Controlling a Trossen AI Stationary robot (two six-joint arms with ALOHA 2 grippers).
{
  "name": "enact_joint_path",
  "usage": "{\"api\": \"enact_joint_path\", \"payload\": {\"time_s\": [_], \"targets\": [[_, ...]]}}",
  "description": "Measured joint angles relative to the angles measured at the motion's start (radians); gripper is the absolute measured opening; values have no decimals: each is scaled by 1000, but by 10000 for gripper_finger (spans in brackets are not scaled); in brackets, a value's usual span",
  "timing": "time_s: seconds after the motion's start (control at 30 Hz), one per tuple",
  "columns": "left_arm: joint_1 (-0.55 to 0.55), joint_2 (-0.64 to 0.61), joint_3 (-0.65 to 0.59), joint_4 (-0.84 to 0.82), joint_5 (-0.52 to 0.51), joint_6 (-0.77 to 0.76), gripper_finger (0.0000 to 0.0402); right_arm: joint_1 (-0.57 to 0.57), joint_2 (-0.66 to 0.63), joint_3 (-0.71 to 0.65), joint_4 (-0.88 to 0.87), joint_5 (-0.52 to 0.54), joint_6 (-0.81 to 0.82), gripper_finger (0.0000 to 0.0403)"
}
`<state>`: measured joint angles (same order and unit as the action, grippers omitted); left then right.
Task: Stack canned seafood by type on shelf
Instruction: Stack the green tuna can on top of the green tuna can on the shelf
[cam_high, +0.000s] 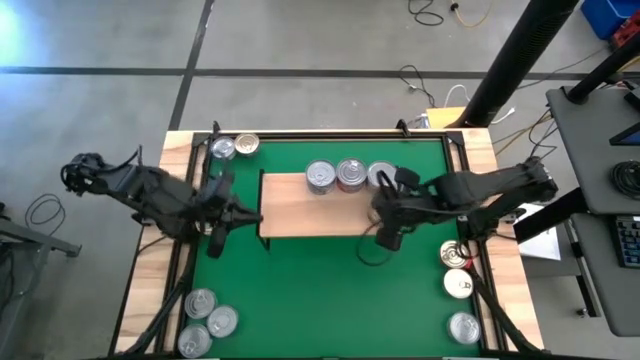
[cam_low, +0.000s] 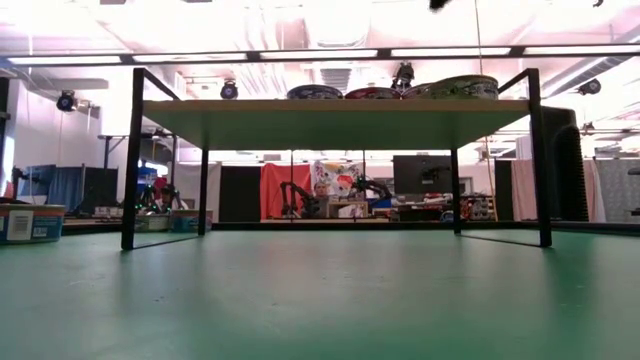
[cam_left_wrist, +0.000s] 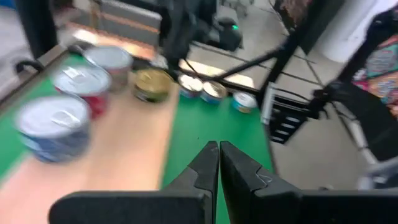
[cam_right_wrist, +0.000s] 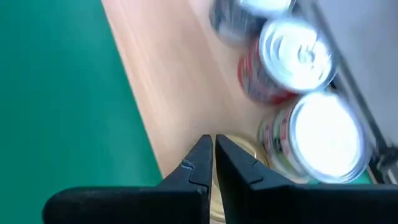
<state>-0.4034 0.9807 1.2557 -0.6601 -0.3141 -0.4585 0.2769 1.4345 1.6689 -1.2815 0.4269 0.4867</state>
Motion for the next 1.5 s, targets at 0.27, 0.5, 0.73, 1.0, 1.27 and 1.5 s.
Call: {"api": "enact_joint_path", "payload": {"time_s": [0.27, 0.5, 0.73, 1.0, 1.27, 1.5], "targets": [[-360, 130, 15, -3, -233, -321, 0, 182, -34, 63, 7, 166, 98, 13], [-573, 282, 28, -16, -297, -683, 0, 281, -3, 58, 30, 217, 157, 13], [-636, 445, 27, -130, -7, -1077, 0, 372, 114, 54, 204, 230, 144, 13], [-663, 600, 27, -130, 219, -1148, 0, 502, 295, 56, 445, 216, 206, 13], [-686, 633, 26, -131, 225, -1139, 0, 571, 393, 56, 345, -62, 539, 13], [-687, 623, 25, -162, 148, -1110, 0, 604, 396, 42, -182, -213, 942, 13]]}}
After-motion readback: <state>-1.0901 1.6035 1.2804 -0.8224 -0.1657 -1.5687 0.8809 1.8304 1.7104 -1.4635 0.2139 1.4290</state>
